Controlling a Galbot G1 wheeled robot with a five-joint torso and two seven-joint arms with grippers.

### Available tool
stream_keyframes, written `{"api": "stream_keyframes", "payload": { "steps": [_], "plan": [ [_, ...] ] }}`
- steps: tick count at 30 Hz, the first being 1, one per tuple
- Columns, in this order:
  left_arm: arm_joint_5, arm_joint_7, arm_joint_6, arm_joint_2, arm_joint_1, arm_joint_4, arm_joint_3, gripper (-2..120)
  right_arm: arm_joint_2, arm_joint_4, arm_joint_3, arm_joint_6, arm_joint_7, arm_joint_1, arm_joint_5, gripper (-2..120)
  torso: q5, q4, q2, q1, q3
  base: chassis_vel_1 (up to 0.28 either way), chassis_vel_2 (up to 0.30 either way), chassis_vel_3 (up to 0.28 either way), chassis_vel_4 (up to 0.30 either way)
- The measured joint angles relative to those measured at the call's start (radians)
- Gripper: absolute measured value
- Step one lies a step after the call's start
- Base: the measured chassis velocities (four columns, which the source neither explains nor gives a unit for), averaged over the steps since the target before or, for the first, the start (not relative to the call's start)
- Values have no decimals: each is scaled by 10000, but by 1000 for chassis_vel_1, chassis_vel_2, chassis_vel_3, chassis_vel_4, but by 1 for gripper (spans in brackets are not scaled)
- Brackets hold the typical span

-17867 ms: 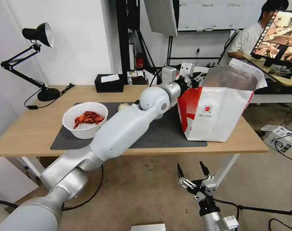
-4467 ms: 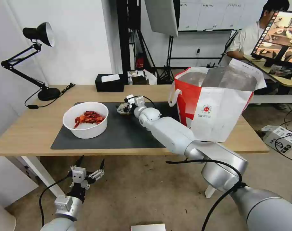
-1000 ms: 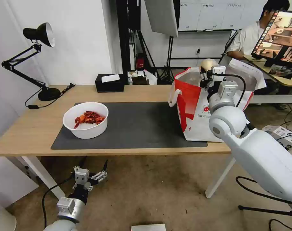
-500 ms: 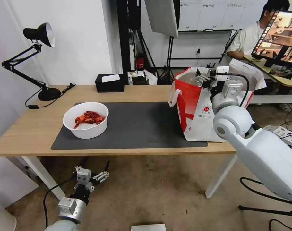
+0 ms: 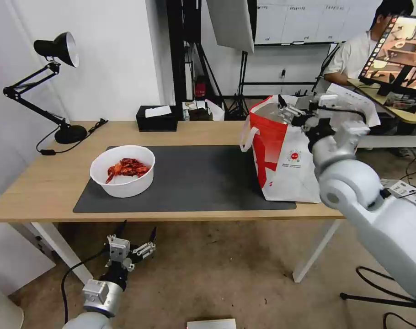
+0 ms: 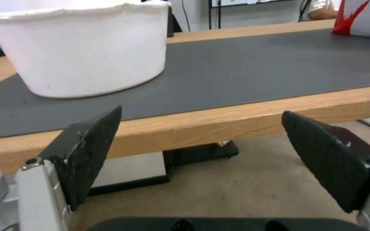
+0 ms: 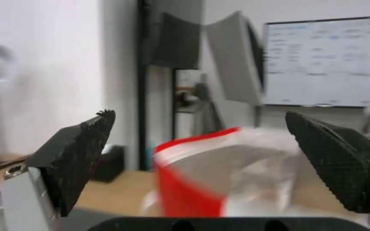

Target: Pick up the trash from the table and place it into the takeout bag.

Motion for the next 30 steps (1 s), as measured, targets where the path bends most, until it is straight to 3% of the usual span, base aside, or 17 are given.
{"api": "stream_keyframes", "payload": {
  "steps": [6, 9, 13, 16, 23, 30],
  "plan": [
    [-19, -5, -55, -62, -78, 52, 41, 100, -153, 821, 748, 844, -737, -1939, -98, 100, -8, 4, 0, 0, -1, 0, 0, 0, 0],
    [-58, -3, -66, -40, -90, 43, 12, 100, 550, 1238, 1369, 2204, -1207, -4722, -1335, 100, -5, 1, 1, -1, -1, 0, 0, 0, 0],
    [-72, -7, -92, -23, -76, 43, -9, 100, 1056, 1243, 1539, 2830, -1404, -5899, -2115, 100, -6, 2, 1, -1, -1, 0, 0, 0, 0],
    [-79, -6, -167, -13, -13, 61, -17, 100, 1850, 951, 1662, 3788, -1966, -7556, -3580, 100, -8, 2, 1, -1, -1, 0, 0, 0, 0],
    [-93, -3, -265, -5, 6, 158, -3, 100, 3040, 190, 1498, 4717, -2056, -8851, -5000, 100, -8, 3, 1, -1, -1, 0, 0, 0, 0],
    [-133, 2, -305, 38, -48, 262, 18, 100, 3742, -649, 1158, 4982, -2001, -9147, -5319, 100, -6, 3, 1, 0, 0, 0, 0, 0, 0]
  ]
}}
